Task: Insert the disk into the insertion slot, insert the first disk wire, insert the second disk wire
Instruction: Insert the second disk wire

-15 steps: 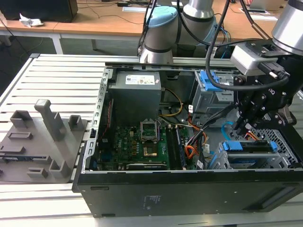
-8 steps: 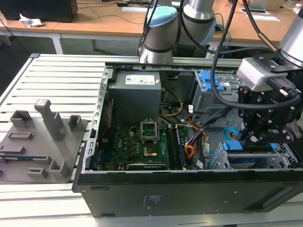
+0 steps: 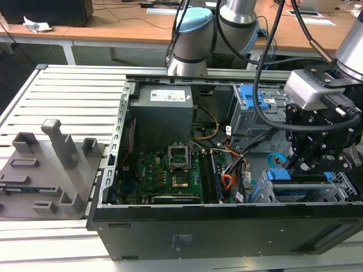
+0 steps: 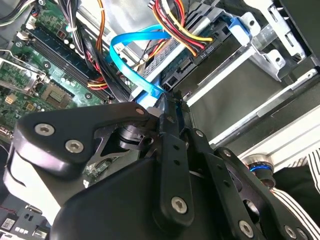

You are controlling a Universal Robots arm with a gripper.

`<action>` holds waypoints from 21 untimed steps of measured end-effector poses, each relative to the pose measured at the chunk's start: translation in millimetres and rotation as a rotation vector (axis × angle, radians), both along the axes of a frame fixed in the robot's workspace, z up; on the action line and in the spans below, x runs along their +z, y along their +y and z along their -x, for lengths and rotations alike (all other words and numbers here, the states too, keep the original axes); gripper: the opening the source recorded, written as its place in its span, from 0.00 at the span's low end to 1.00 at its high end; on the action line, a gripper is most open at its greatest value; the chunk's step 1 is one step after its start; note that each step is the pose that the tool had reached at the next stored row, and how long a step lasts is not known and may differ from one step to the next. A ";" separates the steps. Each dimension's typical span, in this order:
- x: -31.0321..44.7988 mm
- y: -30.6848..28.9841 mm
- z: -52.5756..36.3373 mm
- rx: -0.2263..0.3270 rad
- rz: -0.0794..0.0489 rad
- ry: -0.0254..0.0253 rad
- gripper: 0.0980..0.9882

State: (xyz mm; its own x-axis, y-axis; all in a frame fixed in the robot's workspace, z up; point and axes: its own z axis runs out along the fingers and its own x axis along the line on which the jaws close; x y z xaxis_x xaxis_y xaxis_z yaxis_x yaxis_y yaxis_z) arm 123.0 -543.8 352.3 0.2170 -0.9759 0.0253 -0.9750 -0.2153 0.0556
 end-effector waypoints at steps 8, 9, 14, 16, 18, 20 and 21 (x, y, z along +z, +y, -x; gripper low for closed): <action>-0.1 0.0 -0.1 -0.185 0.000 0.0000 0.07; -0.3 0.0 -0.1 -0.207 0.000 0.0000 0.07; -0.6 0.0 -0.1 -0.297 0.000 0.0000 0.07; -0.7 0.0 -0.2 -0.331 0.000 0.0000 0.07; -0.7 0.0 -1.0 -0.335 -0.003 0.0006 0.07; -0.7 0.3 -3.1 -0.335 -0.006 0.0011 0.07; -0.8 0.7 -5.3 -0.335 -0.012 0.0026 0.07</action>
State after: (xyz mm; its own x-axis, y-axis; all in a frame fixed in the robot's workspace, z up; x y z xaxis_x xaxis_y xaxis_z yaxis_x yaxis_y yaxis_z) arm 128.3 -543.1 351.5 -0.1157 -0.9932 0.0134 -0.9915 0.1163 0.0576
